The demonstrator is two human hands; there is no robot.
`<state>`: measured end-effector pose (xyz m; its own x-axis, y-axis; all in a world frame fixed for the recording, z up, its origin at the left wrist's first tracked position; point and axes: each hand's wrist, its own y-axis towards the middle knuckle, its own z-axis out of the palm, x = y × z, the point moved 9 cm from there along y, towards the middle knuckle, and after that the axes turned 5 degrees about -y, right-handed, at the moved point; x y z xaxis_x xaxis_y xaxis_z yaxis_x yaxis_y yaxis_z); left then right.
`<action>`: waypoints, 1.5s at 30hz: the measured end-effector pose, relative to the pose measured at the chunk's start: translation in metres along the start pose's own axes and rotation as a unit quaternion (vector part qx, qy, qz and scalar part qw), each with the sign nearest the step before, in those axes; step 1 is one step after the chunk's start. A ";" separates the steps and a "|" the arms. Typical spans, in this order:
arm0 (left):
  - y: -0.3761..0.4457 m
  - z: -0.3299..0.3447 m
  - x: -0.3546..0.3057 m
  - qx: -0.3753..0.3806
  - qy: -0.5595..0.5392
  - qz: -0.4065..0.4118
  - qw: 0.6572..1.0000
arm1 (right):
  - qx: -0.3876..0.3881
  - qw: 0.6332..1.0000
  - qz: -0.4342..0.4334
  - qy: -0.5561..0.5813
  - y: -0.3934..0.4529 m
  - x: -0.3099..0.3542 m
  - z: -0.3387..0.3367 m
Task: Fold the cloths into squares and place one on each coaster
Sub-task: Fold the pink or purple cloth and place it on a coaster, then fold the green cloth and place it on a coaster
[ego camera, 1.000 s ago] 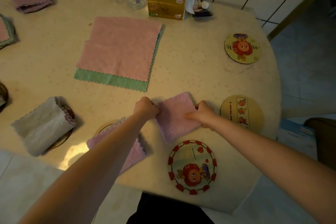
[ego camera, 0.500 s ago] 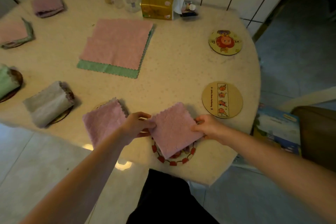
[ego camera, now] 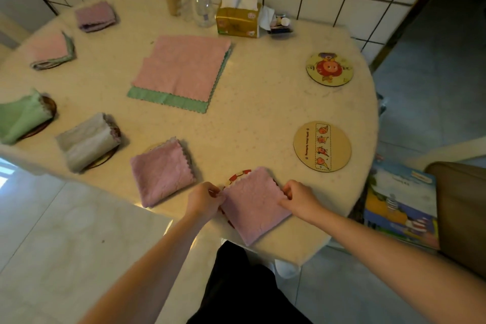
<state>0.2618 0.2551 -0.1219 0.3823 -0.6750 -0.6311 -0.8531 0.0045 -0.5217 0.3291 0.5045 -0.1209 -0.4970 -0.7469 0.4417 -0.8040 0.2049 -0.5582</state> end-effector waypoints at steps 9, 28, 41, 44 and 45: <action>0.028 -0.011 -0.069 0.008 0.299 0.220 0.929 | -0.066 0.984 -0.081 -0.146 0.038 0.059 -0.042; 0.250 -0.131 -0.135 -0.053 0.250 0.316 0.914 | -0.117 0.956 -0.203 -0.177 0.239 0.277 -0.052; 0.280 -0.118 -0.120 0.016 0.296 0.344 0.891 | -0.136 0.908 -0.252 -0.307 0.264 0.306 -0.048; 0.284 -0.126 -0.129 0.005 0.277 0.316 0.907 | -0.168 0.913 -0.262 -0.262 0.260 0.321 -0.067; 0.288 -0.131 -0.133 -0.001 0.274 0.308 0.911 | -0.184 0.914 -0.265 -0.245 0.258 0.327 -0.077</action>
<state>-0.0809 0.2496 -0.1132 -0.4032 -0.8121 -0.4218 -0.8469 0.5058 -0.1642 -0.0664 0.3619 -0.0659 0.1285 -0.9782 0.1633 -0.9896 -0.1371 -0.0427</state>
